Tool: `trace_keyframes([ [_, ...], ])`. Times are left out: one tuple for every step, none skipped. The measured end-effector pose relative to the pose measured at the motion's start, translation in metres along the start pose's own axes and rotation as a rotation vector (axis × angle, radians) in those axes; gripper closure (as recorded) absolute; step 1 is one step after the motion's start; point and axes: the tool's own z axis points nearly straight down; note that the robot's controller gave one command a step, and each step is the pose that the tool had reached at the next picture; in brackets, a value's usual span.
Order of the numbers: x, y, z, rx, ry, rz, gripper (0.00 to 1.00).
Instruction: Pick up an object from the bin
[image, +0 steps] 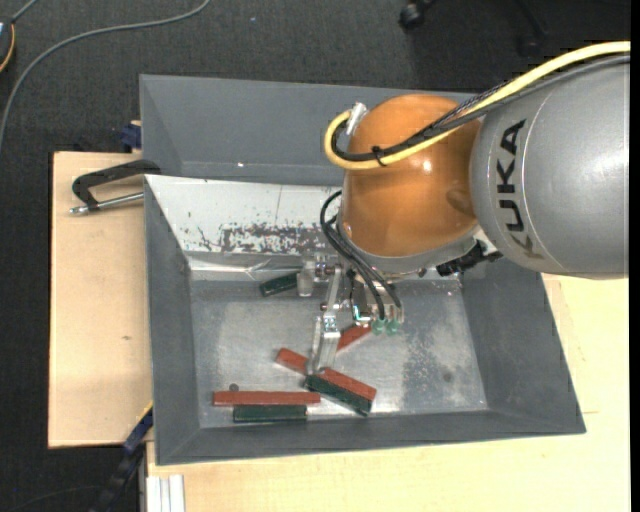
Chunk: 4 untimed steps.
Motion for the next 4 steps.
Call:
trace_keyframes([
  [-0.011,-0.062,0.136,0.001,-0.001,-0.142,0.0],
  [-0.064,-0.086,0.173,0.001,-0.007,-0.16,0.0],
  [-0.063,-0.085,0.173,-0.001,-0.008,-0.162,1.0],
  [-0.064,-0.125,-0.003,0.004,-0.019,-0.452,1.0],
])
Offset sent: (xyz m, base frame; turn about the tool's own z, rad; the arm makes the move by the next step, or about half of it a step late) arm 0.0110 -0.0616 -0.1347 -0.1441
